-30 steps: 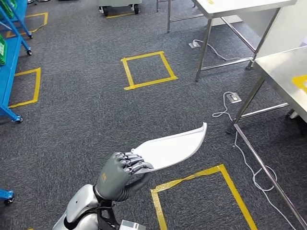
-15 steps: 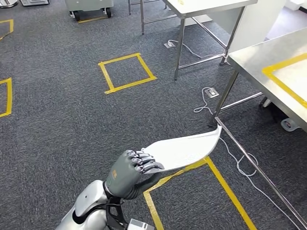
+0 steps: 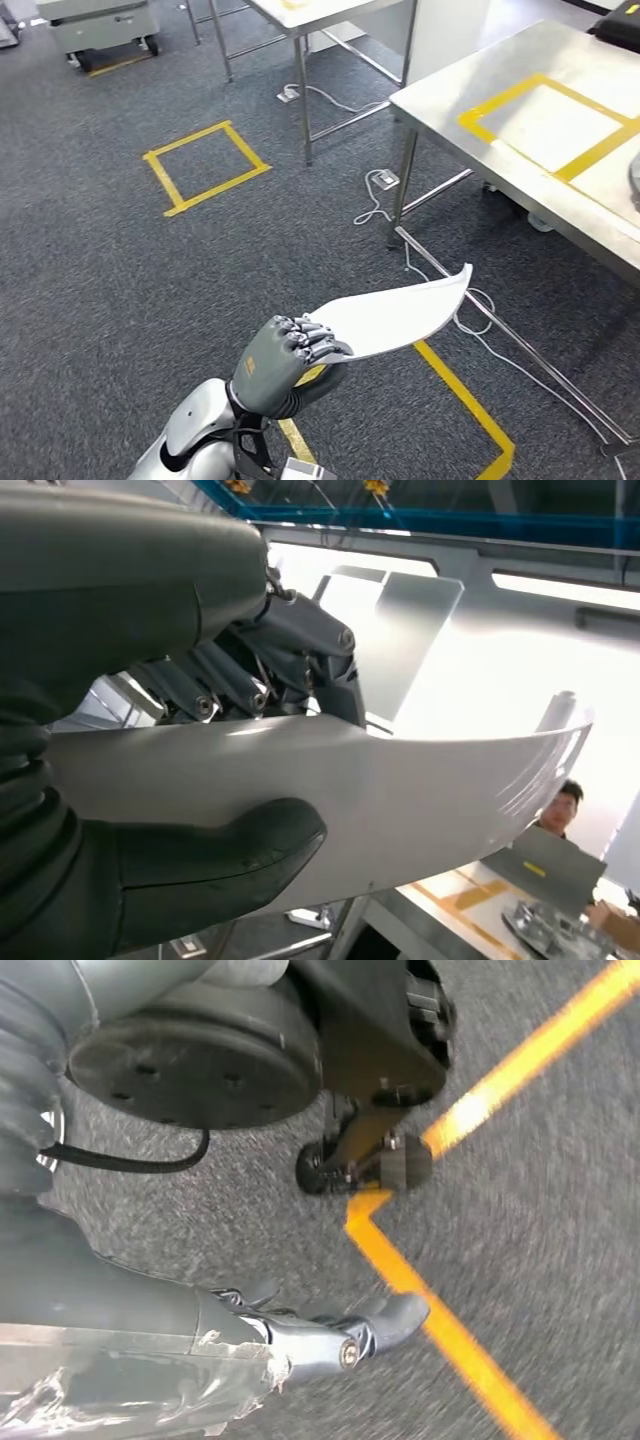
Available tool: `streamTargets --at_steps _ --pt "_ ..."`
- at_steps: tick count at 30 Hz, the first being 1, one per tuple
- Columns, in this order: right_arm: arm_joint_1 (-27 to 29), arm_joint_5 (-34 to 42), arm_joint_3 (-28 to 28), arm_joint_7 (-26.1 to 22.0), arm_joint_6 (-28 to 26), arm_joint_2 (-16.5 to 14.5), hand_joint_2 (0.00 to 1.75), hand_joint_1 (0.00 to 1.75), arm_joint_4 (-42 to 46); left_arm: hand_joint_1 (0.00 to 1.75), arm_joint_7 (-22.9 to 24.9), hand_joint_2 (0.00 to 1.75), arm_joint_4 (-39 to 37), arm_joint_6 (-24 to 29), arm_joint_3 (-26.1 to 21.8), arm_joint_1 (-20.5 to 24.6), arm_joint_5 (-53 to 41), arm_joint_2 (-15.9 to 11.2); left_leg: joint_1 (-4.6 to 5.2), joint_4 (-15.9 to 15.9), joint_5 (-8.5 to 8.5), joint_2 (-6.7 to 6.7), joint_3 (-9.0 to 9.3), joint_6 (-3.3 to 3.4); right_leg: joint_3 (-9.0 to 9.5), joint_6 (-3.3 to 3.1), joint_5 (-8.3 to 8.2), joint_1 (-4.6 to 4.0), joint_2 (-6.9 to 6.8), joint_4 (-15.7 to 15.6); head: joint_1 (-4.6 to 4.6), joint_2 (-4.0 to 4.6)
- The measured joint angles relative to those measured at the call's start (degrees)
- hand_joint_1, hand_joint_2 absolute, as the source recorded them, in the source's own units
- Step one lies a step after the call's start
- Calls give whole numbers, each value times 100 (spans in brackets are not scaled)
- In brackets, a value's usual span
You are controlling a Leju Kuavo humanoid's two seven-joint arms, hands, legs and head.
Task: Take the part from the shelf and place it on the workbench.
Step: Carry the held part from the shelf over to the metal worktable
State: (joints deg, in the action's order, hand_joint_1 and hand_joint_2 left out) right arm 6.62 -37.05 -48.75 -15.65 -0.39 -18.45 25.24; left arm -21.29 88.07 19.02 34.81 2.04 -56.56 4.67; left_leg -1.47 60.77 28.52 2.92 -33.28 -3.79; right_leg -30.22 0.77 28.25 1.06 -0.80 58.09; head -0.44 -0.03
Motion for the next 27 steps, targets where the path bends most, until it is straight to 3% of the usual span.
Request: streamTargets --at_steps 2,4,6,9,11,12,13,14,15,16,17,18,19,20,22,23,24,26,27 --pt "52 287 170 107 -43 -4 175 0 79 175 64 175 1 -1 53 -77 -45 39 18 833 254 -206 -531 8 92 -60 74 -22 148 -1 -22 1" --pt "116 519 336 208 -69 -5 175 0 163 175 103 175 0 -1 80 -126 -28 55 38 1378 299 -245 -979 25 190 -87 167 -43 298 -1 -25 1" --pt "151 609 405 252 -79 -7 175 0 202 175 116 175 -1 -1 86 -133 -13 64 47 1461 234 -250 -1101 37 238 -90 208 -49 356 -1 -23 1" --pt "155 614 410 254 -79 -7 175 0 205 175 116 175 -1 -1 86 -133 -11 64 48 1456 219 -250 -1105 38 243 -90 212 -49 362 -1 -23 1" --pt "212 727 503 317 -86 -19 175 0 265 175 118 175 -1 -8 87 -130 19 79 61 1264 -35 -263 -1103 62 325 -81 276 -49 440 -3 -24 1" --pt "265 832 592 375 -97 -30 175 0 323 175 119 175 -1 -14 87 -129 47 94 73 1012 -293 -285 -1057 83 406 -74 336 -45 507 -7 -26 1" --pt "363 1023 775 482 -118 -51 175 0 445 175 119 175 -4 -28 89 -127 98 116 89 597 -590 -388 -938 120 524 -46 446 -38 622 -30 -23 1" --pt "514 1269 1067 645 -161 -84 175 0 667 175 118 175 -10 -50 89 -105 159 165 100 177 -716 -447 -733 180 648 16 484 -25 709 -67 -26 0" --pt "671 1516 1376 811 -212 -114 175 0 904 175 117 175 -22 -74 88 -81 222 217 108 -218 -776 -493 -495 241 708 69 460 -20 707 8 -20 -1" --pt "815 1741 1682 973 -265 -140 175 0 1146 175 116 175 -39 -99 86 -53 279 262 112 -500 -709 -508 -263 296 647 104 382 -28 627 225 -10 -2" --pt "921 1884 1911 1092 -317 -155 175 0 1340 175 116 175 -61 -122 83 -24 316 302 111 -632 -577 -426 -68 334 455 115 273 -49 471 572 -4 -2" --pt "968 1942 2016 1140 -349 -156 175 0 1432 175 116 175 -91 -138 79 -17 336 308 114 -701 -500 -366 77 341 146 88 286 -84 305 1002 10 -2" --pt "1016 1986 2109 1181 -379 -157 175 0 1517 175 116 175 -122 -150 77 -12 354 313 116 -754 -413 -303 219 344 -177 73 442 -114 216 1336 13 -2" --pt "1073 2016 2184 1207 -403 -159 175 0 1589 175 116 175 -152 -159 75 -9 371 322 118 -790 -314 -248 369 345 -458 75 713 -135 179 1516 15 -2" --pt "1184 2059 2307 1239 -433 -164 175 0 1708 175 116 175 -199 -163 75 -1 397 352 115 -831 -74 -153 711 342 -843 109 1201 -140 151 1446 23 -2" --pt "1221 2073 2346 1246 -438 -167 175 0 1743 175 116 175 -215 -165 76 4 401 367 111 -840 60 -105 894 333 -956 133 1204 -130 117 1251 30 -2" --pt "1245 2082 2375 1253 -439 -168 175 0 1766 175 116 175 -235 -168 76 7 403 377 109 -846 205 -53 1074 317 -1038 159 901 -115 24 976 36 -2" --pt "1254 2089 2404 1269 -439 -176 175 0 1781 175 116 175 -280 -184 74 9 403 379 125 -842 527 43 1411 271 -1106 150 -136 -105 -284 477 52 -2" --pt "1245 2088 2421 1276 -438 -182 175 0 1794 175 117 175 -300 -192 73 13 402 383 130 -860 673 89 1563 240 -1100 116 -505 -114 -377 369 38 -1"
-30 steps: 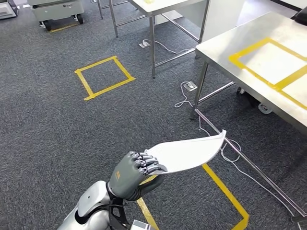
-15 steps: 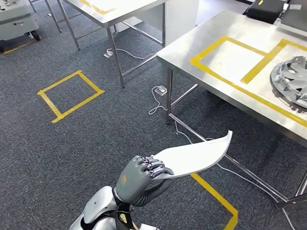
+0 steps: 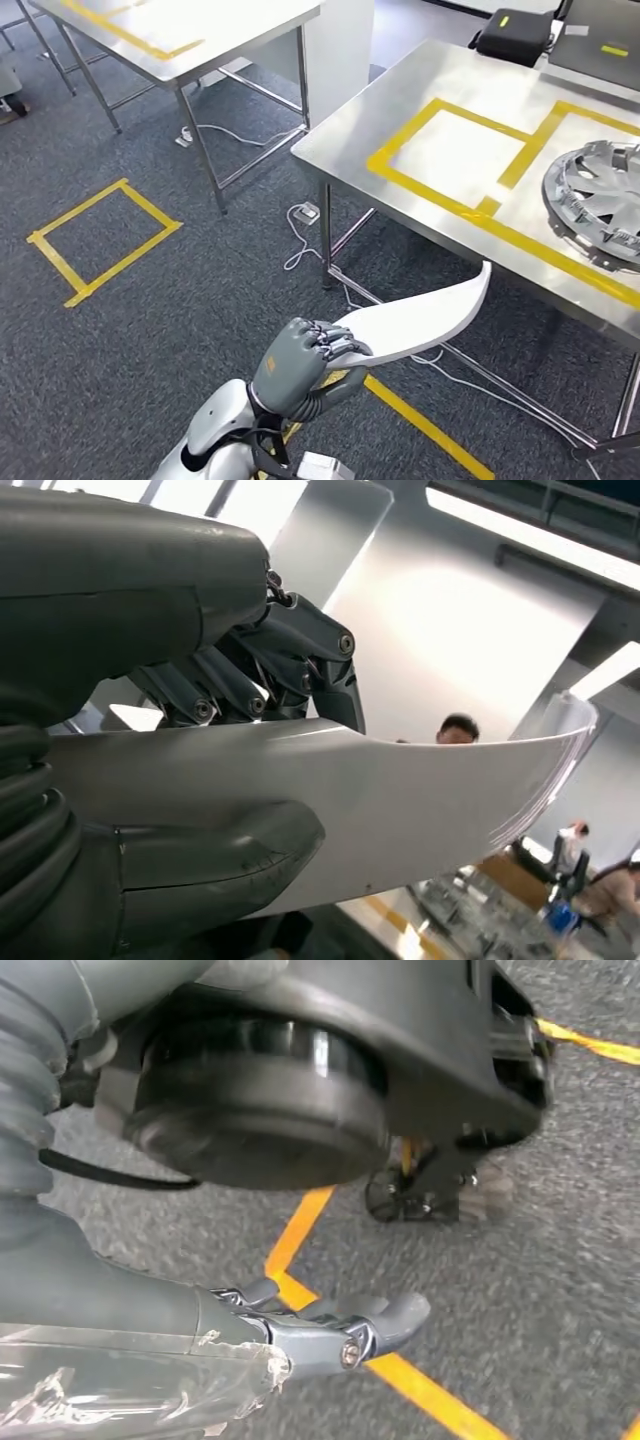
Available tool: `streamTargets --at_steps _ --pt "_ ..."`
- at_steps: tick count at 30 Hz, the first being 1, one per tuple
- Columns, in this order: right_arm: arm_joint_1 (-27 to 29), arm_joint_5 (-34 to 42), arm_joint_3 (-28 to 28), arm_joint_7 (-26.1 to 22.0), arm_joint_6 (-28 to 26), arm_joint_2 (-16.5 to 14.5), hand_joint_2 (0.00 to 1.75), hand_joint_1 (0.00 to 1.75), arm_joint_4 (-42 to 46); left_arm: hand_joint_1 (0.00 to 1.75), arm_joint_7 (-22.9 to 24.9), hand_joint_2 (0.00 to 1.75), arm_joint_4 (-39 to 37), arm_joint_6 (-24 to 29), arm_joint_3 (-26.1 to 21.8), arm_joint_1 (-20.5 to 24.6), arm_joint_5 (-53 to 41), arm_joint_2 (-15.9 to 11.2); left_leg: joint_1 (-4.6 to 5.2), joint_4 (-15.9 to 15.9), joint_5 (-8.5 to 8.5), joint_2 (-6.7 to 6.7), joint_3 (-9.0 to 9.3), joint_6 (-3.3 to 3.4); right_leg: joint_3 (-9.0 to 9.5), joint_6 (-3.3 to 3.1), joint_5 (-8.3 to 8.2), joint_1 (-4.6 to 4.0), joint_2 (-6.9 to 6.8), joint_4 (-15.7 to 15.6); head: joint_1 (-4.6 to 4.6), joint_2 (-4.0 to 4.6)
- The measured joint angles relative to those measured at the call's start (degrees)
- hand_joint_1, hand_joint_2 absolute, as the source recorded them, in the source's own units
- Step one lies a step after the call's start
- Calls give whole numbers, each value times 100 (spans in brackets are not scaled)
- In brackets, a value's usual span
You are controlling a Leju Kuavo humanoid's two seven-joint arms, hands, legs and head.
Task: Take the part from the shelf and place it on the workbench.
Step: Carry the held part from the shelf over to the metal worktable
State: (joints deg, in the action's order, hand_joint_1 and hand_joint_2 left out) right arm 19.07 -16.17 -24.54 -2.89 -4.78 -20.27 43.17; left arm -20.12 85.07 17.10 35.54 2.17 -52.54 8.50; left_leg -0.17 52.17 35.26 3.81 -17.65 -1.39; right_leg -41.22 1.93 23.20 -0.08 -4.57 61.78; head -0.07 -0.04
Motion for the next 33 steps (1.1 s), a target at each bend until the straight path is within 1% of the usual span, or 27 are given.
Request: streamTargets --at_steps 1,2,3,4,5,6,7,8,9,10,11,12,15,16,17,18,20,22,23,24,25,26,27,29,30,31,33 --pt "-17 -3 15 3 0 -7 175 0 20 175 -1 175 -12 -5 -1 16 1 10 -1 24 67 32 114 -42 33 -48 -130 -16 -12 -16 -5 0" --pt "-45 -9 28 4 0 -10 175 0 43 175 -2 175 -16 -7 -1 48 2 28 -15 122 39 55 143 -85 98 -100 -47 -31 70 33 -16 1" --pt "-69 -16 37 -7 -1 -10 175 0 70 175 -4 175 -16 -6 2 85 4 54 -35 380 -84 27 69 -124 165 -138 9 -31 161 28 -31 1" --pt "-90 -28 38 -20 -1 -8 175 0 86 175 -5 175 -17 -6 4 119 16 77 -48 766 -242 -48 -124 -147 255 -176 62 -29 232 -1 -34 0" --pt "-108 -47 37 -36 -1 -6 175 0 94 175 -5 175 -20 -12 8 137 38 94 -58 1213 -321 -143 -411 -153 367 -209 114 -24 305 -49 -45 0" --pt "-112 -65 35 -53 -1 -4 175 0 99 175 -3 175 -28 -21 10 140 62 102 -62 1618 -271 -242 -734 -151 489 -235 169 -17 378 -116 -61 -1" --pt "-114 -80 33 -66 -1 -4 175 0 98 175 1 175 -38 -31 9 137 88 104 -59 1888 -71 -299 -1037 -147 623 -253 230 -12 468 -190 -70 -2" --pt "-113 -91 31 -75 -1 -4 175 0 97 175 4 175 -51 -40 7 134 103 102 -54 2031 230 -325 -1318 -141 772 -263 293 -4 568 -267 -73 -2" --pt "-111 -95 29 -79 -1 -4 175 0 94 175 8 175 -64 -45 4 134 108 101 -47 2043 537 -332 -1549 -131 927 -264 358 9 672 -343 -80 -3" --pt "-109 -97 27 -82 -1 -4 175 0 91 175 9 175 -75 -46 2 135 109 101 -39 1949 747 -337 -1736 -118 1088 -258 426 26 775 -413 -79 -2" --pt "-106 -99 24 -84 -1 -4 175 0 87 175 10 175 -86 -47 2 136 109 99 -32 1769 778 -348 -1884 -106 1246 -243 501 47 875 -477 -81 -2" --pt "-102 -100 21 -84 -1 -4 175 0 82 175 10 175 -97 -48 2 136 109 96 -27 1498 540 -383 -1993 -98 1391 -223 578 67 960 -527 -83 -2" --pt "-85 -119 9 -94 1 -7 175 0 43 175 10 175 -154 -62 2 110 118 53 -19 516 -1266 -694 -2217 -47 1607 -100 846 118 1172 -542 -135 -2" --pt "-86 -143 3 -113 4 -8 175 0 27 175 12 175 -173 -72 2 97 122 43 -12 378 -1643 -771 -2257 -33 1630 -57 939 134 1233 -543 -156 -2" --pt "-96 -178 -8 -144 10 -9 175 0 14 175 13 175 -185 -82 4 101 126 49 -5 357 -1727 -781 -2257 -21 1672 -16 1018 140 1287 -563 -165 -2" --pt "-107 -219 -23 -182 20 -8 175 0 4 175 14 175 -190 -90 9 119 125 70 -13 394 -1689 -744 -2228 -3 1720 10 1088 143 1288 -599 -163 -2" --pt "-147 -294 -70 -262 43 -1 175 0 -17 175 13 175 -193 -96 25 184 110 125 -33 394 -1565 -637 -2099 74 1726 70 1263 113 997 -441 -128 -2" --pt "-192 -344 -124 -308 62 10 175 0 -51 175 10 175 -214 -104 34 204 90 138 -35 384 -1418 -520 -1932 125 1404 101 1598 75 604 227 -87 -2" --pt "-209 -367 -151 -324 69 15 175 0 -73 175 10 175 -234 -109 36 202 79 127 -30 384 -1343 -463 -1854 133 1156 106 1746 68 527 640 -83 -2" --pt "-219 -392 -179 -340 78 19 175 0 -95 175 11 175 -257 -114 39 201 71 116 -26 384 -1269 -411 -1773 137 922 113 1797 64 503 966 -84 -2" --pt "-224 -418 -209 -357 88 21 175 0 -116 175 14 175 -276 -115 45 202 63 108 -23 384 -1198 -366 -1689 138 755 123 1703 61 501 1107 -84 -2" --pt "-228 -446 -243 -373 99 22 175 0 -136 175 17 175 -290 -115 56 205 57 106 -23 385 -1128 -324 -1599 134 678 137 1468 61 493 1029 -84 -2" --pt "-234 -478 -275 -388 109 22 175 0 -155 175 25 175 -298 -116 70 212 54 109 -27 385 -1059 -285 -1506 125 685 151 1127 63 463 747 -82 -2" --pt "-270 -559 -346 -420 129 22 175 0 -212 175 57 175 -314 -135 103 234 33 116 -13 393 -937 -214 -1351 82 801 169 528 45 247 74 -70 -2" --pt "-312 -612 -389 -438 140 21 175 0 -249 175 86 175 -327 -161 116 247 13 116 7 405 -899 -184 -1314 58 848 149 390 35 150 -152 -61 -2" --pt "-351 -664 -429 -454 153 19 175 0 -287 175 116 175 -343 -193 126 258 -10 114 29 416 -879 -148 -1301 38 861 127 356 23 92 -245 -64 -1" --pt "-417 -762 -507 -487 186 16 175 0 -336 175 180 175 -387 -248 142 283 -40 116 49 432 -861 -62 -1299 13 858 63 385 29 191 -280 -84 -2"
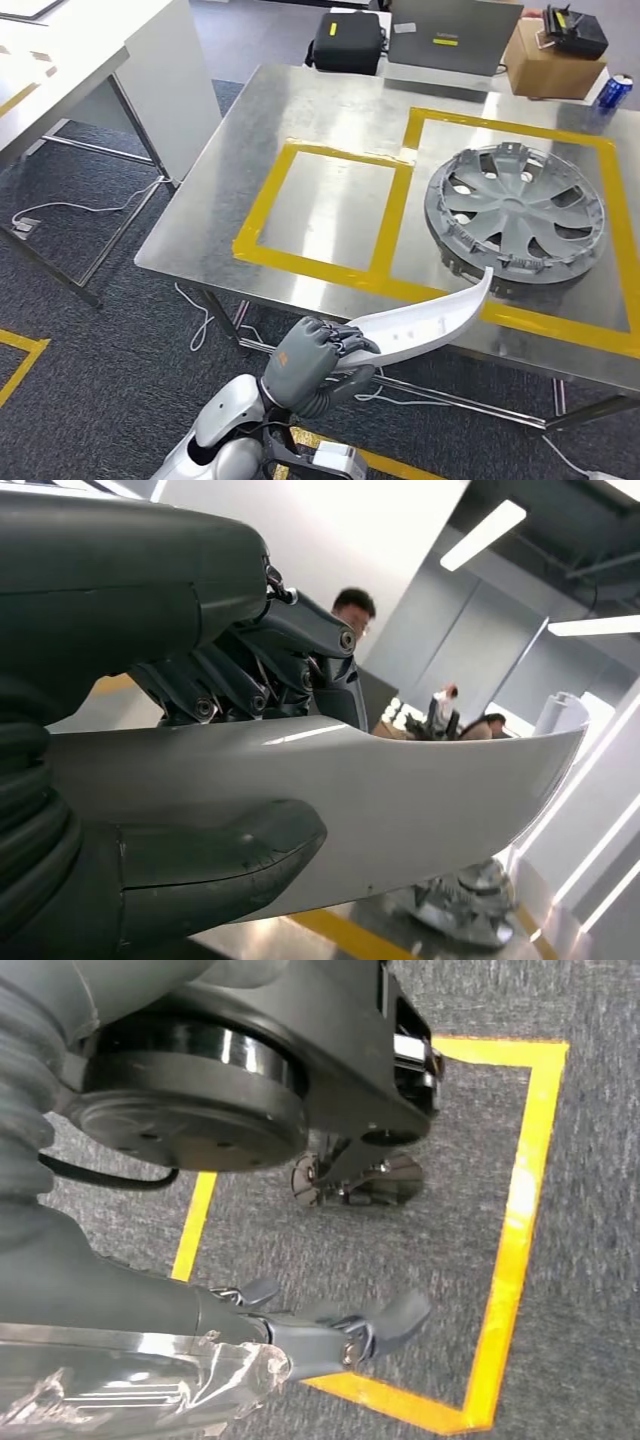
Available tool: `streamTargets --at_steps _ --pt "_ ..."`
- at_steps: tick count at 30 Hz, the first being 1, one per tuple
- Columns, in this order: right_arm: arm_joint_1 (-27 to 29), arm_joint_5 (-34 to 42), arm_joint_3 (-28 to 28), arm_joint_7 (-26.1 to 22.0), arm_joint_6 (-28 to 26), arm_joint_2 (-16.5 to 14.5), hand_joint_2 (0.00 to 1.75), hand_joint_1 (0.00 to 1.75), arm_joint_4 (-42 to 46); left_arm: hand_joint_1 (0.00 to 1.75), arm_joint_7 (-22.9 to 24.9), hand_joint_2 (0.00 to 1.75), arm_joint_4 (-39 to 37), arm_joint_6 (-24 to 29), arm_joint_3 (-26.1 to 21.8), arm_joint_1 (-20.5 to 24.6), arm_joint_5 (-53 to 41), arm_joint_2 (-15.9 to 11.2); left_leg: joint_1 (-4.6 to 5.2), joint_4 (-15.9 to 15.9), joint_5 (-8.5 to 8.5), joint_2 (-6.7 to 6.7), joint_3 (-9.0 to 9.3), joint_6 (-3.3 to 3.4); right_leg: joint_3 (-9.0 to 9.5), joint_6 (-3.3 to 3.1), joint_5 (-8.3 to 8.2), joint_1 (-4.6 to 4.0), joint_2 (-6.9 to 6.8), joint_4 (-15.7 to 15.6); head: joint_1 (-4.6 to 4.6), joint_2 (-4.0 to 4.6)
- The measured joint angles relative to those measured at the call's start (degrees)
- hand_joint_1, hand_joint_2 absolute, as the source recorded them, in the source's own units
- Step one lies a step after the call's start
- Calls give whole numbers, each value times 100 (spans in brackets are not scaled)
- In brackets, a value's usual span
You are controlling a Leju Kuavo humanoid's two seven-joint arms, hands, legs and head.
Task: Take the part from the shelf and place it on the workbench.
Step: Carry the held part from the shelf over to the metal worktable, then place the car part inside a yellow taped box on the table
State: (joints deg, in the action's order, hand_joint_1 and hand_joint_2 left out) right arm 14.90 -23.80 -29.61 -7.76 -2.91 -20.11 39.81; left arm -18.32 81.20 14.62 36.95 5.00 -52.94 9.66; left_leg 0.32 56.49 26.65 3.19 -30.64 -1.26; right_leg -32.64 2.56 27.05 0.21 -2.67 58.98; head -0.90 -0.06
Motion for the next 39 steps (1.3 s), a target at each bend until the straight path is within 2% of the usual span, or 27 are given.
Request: streamTargets --at_steps 2,3,4,6,7,8,9,11,12,13,16,20,25,27,29,31,33,35,36,37,38,39 --pt "-22 -64 -64 -37 34 -1 175 0 -28 175 48 175 -43 -22 10 46 3 16 -14 116 106 -30 -31 -37 10 -63 4 22 134 -10 -24 -1" --pt "-39 -89 -93 -58 49 -1 175 0 -39 175 67 175 -60 -26 11 75 13 24 -22 330 232 -93 -132 -59 23 -101 6 36 194 -19 -35 -1" --pt "-52 -119 -123 -80 69 -1 175 0 -45 175 92 175 -83 -32 10 97 28 30 -28 672 393 -173 -314 -74 29 -133 9 43 252 -24 -50 -1" --pt "-72 -212 -187 -116 124 1 175 0 -55 175 167 175 -160 -61 -8 120 73 33 -30 1486 668 -243 -788 -76 36 -168 20 41 372 -24 -67 -1" --pt "-74 -272 -221 -125 158 2 175 0 -60 175 223 175 -215 -78 -28 124 95 33 -30 1726 677 -253 -958 -65 45 -177 27 36 435 -24 -70 -1" --pt "-77 -335 -257 -127 194 2 175 0 -68 175 282 175 -278 -87 -62 135 119 35 -29 1752 560 -264 -1026 -46 61 -186 34 31 487 -24 -69 -1" --pt "-81 -392 -289 -129 231 2 175 0 -75 175 333 175 -345 -81 -104 161 141 37 -28 1559 342 -279 -983 -20 82 -190 42 28 535 -24 -70 -1" --pt "-93 -488 -346 -144 322 2 175 0 -93 175 408 175 -501 -23 -212 285 237 38 -21 819 -145 -322 -702 35 120 -174 71 14 607 -18 -70 -1" --pt "-99 -534 -371 -161 376 3 175 0 -102 175 426 175 -588 22 -271 381 294 39 -27 462 -257 -345 -561 41 116 -155 89 1 634 -3 -70 -1" --pt "-105 -589 -403 -180 436 7 175 0 -113 175 448 175 -686 75 -337 481 347 42 -34 227 -309 -368 -473 -2 102 -164 101 -14 642 7 -60 -1" --pt "-119 -739 -504 -223 571 17 175 0 -161 175 532 175 -977 222 -547 706 369 52 -41 74 -292 -416 -434 -81 64 -219 103 -29 610 -10 -29 0" --pt "-156 -793 -607 -235 610 19 175 0 -219 175 578 175 -1213 291 -699 849 322 52 -32 73 -288 -437 -433 -12 85 -165 72 -25 587 -83 -21 -1" --pt "-200 -999 -730 -317 687 22 175 0 -294 175 752 175 -1490 535 -804 989 151 54 3 97 -279 -439 -448 99 138 0 37 15 589 -146 -26 0" --pt "-221 -1133 -813 -353 728 22 175 0 -331 175 846 175 -1642 686 -863 1076 68 55 19 92 -272 -438 -448 132 137 31 38 31 591 -162 -27 0" --pt "-248 -1299 -895 -375 775 25 175 0 -363 175 926 175 -1822 804 -933 1208 26 59 22 43 -219 -439 -433 190 144 78 3 37 592 -119 -26 -1" --pt "-287 -1526 -1000 -392 833 34 175 0 -391 175 973 175 -2048 897 -1014 1364 16 79 -2 -17 -179 -433 -358 255 110 108 45 32 523 20 -7 0" --pt "-349 -1782 -1131 -417 885 47 175 0 -428 175 1013 175 -2311 968 -1097 1536 -4 101 -21 -29 -173 -408 -268 285 -133 111 289 35 400 474 29 1" --pt "-431 -2040 -1283 -458 910 62 175 0 -495 175 1102 175 -2622 1028 -1161 1724 -86 116 -29 -23 -159 -370 -219 264 -590 130 591 51 331 1242 50 2" --pt "-473 -2168 -1366 -488 915 71 175 0 -544 175 1175 175 -2800 1057 -1188 1819 -144 128 -39 -20 -148 -356 -195 240 -786 147 650 61 321 1509 49 2" --pt "-515 -2288 -1446 -524 915 79 175 0 -600 175 1254 175 -2986 1087 -1214 1918 -200 145 -56 -15 -134 -348 -166 210 -887 174 591 75 317 1572 50 2" --pt "-560 -2387 -1519 -563 910 88 175 0 -662 175 1321 175 -3170 1116 -1241 2025 -241 166 -82 -8 -111 -345 -130 174 -867 206 402 93 312 1390 49 2" --pt "-608 -2480 -1592 -605 898 99 175 0 -731 175 1381 175 -3362 1145 -1270 2142 -274 193 -114 4 -79 -345 -90 130 -749 245 123 117 301 1017 50 2"
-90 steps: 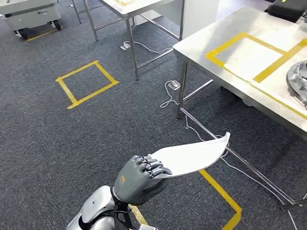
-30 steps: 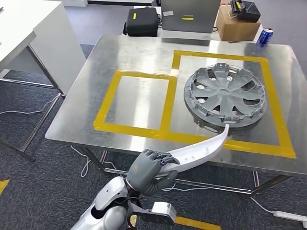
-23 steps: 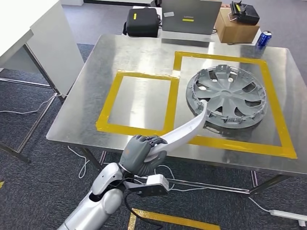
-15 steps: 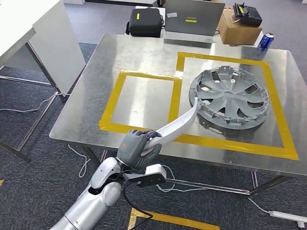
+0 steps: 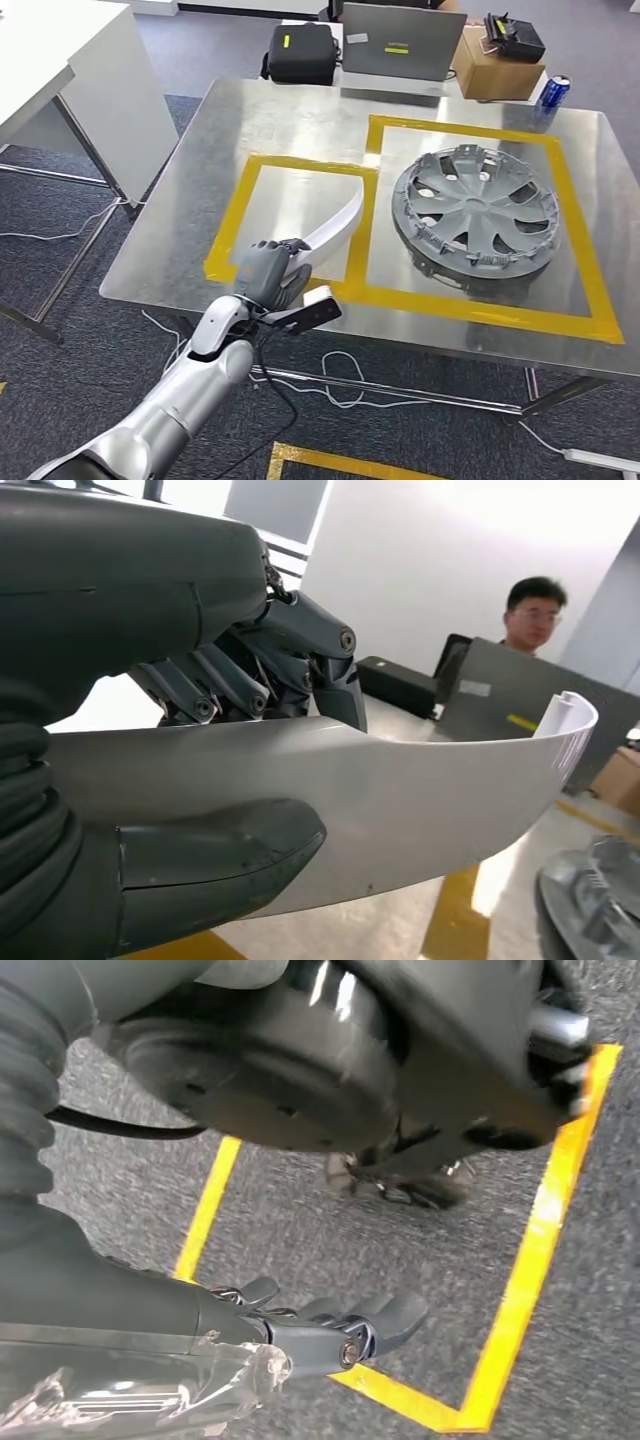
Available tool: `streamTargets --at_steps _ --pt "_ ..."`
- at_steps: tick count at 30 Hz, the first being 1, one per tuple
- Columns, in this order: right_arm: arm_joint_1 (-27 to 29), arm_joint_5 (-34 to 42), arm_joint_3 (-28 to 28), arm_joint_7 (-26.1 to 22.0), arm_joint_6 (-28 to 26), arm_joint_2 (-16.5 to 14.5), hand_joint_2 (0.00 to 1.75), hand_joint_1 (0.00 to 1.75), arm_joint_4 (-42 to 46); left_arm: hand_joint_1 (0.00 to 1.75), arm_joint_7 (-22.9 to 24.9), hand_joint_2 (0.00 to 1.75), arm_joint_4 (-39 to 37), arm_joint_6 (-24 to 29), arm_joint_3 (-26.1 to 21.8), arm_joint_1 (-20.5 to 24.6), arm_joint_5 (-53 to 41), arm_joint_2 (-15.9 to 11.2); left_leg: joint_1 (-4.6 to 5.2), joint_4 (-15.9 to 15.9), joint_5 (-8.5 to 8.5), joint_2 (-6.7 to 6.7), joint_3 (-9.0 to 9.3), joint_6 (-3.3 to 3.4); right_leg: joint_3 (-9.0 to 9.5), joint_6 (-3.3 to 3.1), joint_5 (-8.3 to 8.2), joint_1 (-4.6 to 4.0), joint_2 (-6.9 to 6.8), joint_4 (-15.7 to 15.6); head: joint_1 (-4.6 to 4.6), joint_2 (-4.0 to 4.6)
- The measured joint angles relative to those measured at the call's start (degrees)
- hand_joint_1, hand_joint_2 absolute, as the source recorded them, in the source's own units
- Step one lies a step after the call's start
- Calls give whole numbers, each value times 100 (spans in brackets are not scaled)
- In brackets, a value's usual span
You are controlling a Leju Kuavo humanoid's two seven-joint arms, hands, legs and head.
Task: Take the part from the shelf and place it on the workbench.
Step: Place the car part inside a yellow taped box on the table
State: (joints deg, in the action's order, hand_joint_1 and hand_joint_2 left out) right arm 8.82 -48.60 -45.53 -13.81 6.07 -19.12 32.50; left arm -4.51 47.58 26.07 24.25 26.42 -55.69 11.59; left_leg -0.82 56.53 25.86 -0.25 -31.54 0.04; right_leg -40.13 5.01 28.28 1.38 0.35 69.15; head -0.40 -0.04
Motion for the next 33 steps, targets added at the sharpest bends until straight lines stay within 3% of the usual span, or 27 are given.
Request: streamTargets --at_steps 1,2,3,5,6,10,12,15,17,18,20,22,28,32,33 --pt "-57 -77 -63 -38 -19 9 175 0 -79 175 42 175 -180 25 -27 130 -25 24 -27 17 34 -1 37 -49 138 50 -242 18 -8 -398 5 0" --pt "-122 -143 -124 -74 -39 19 175 0 -172 175 79 175 -359 44 -52 274 -43 50 -42 37 62 -4 50 -102 240 43 -374 25 -15 -727 26 0" --pt "-191 -202 -176 -105 -59 28 175 0 -261 175 120 175 -523 57 -73 411 -64 73 -44 52 83 -6 40 -149 294 -6 -456 26 -9 -911 43 0" --pt "-284 -282 -261 -147 -89 45 175 0 -406 175 187 175 -780 69 -105 609 -102 107 -28 36 99 0 13 -212 276 -154 -473 17 15 -971 61 0" --pt "-305 -305 -289 -161 -98 51 175 0 -459 175 203 175 -869 72 -122 664 -114 120 -24 4 94 5 12 -214 272 -171 -532 25 32 -963 51 0" --pt "-385 -345 -390 -190 -119 71 175 0 -665 175 233 175 -1203 82 -155 875 -129 163 -16 -92 15 15 18 -58 208 -122 -571 54 94 -977 31 0" --pt "-414 -384 -436 -212 -137 79 175 0 -756 175 324 175 -1351 78 -160 959 -198 178 -14 -100 -10 14 15 -18 186 -149 -567 51 119 -980 26 0" --pt "-461 -508 -470 -273 -193 128 175 0 -920 175 657 175 -1628 7 -155 1128 -414 205 -21 -128 -14 15 6 -5 167 -245 -556 17 140 -980 27 0" --pt "-509 -584 -488 -325 -231 185 175 0 -1048 175 901 175 -1835 -42 -155 1276 -506 204 -40 -162 4 17 9 -97 163 -286 -555 -8 145 -978 31 0" --pt "-532 -612 -499 -349 -252 216 175 0 -1112 175 992 175 -1927 -46 -159 1339 -528 185 -54 -174 9 17 10 -201 163 -297 -556 -17 144 -976 31 0" --pt "-574 -647 -522 -381 -284 268 87 0 -1217 87 1085 175 -2076 -17 -182 1435 -536 117 -75 -186 6 17 9 -377 166 -310 -562 -26 141 -975 33 0" --pt "-608 -661 -548 -398 -304 312 0 0 -1305 0 1146 175 -2202 44 -230 1510 -538 16 -77 -186 1 16 10 -415 179 -316 -576 -26 138 -982 35 0" --pt "-681 -679 -637 -405 -329 387 0 0 -1488 0 1207 175 -2449 482 -493 1659 -535 -361 -64 -172 -23 15 26 -377 226 -280 -618 -16 136 -1034 34 0" --pt "-698 -686 -695 -407 -337 409 0 0 -1549 0 1128 0 -2523 603 -656 1680 -507 -514 -62 -156 -23 12 26 -369 238 -272 -623 -14 129 -1043 34 0" --pt "-702 -687 -706 -407 -341 412 0 0 -1560 0 1082 0 -2535 618 -686 1681 -503 -529 -61 -154 -22 12 26 -368 240 -269 -625 -14 128 -1045 34 0"
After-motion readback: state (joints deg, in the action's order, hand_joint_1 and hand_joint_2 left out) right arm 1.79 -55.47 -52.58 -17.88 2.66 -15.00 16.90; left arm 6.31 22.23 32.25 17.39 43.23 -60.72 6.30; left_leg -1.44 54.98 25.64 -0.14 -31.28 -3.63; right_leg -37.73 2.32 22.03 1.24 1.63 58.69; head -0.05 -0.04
